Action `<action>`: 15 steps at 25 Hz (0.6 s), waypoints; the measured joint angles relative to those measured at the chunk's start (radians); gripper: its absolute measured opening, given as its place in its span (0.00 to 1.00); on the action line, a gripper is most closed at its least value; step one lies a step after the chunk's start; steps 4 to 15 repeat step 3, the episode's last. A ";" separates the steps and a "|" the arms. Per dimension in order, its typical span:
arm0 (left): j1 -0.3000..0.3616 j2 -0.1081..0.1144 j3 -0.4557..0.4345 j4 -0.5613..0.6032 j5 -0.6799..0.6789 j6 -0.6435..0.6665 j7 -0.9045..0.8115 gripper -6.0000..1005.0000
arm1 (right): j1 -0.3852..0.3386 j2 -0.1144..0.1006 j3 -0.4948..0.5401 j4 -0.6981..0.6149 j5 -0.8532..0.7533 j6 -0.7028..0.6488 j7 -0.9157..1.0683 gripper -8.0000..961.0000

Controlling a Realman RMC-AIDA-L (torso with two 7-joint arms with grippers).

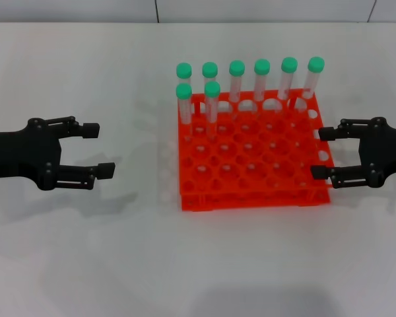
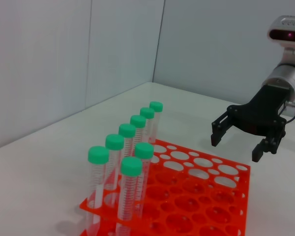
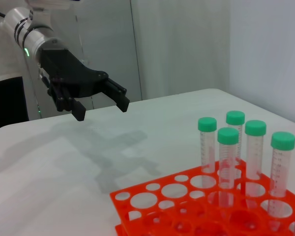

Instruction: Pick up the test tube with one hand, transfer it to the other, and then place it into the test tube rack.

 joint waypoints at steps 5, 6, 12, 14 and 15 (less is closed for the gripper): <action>0.000 0.000 0.000 0.000 0.000 -0.004 -0.002 0.87 | 0.000 0.001 0.000 0.000 0.000 0.000 -0.003 0.80; 0.000 0.000 0.000 0.000 0.000 -0.004 -0.002 0.87 | 0.000 0.001 0.000 0.000 0.000 0.000 -0.003 0.80; 0.000 0.000 0.000 0.000 0.000 -0.004 -0.002 0.87 | 0.000 0.001 0.000 0.000 0.000 0.000 -0.003 0.80; 0.000 0.000 0.000 0.000 0.000 -0.004 -0.002 0.87 | 0.000 0.001 0.000 0.000 0.000 0.000 -0.003 0.80; 0.000 0.000 0.000 0.000 0.000 -0.004 -0.002 0.87 | 0.000 0.001 0.000 0.000 0.000 0.000 -0.003 0.80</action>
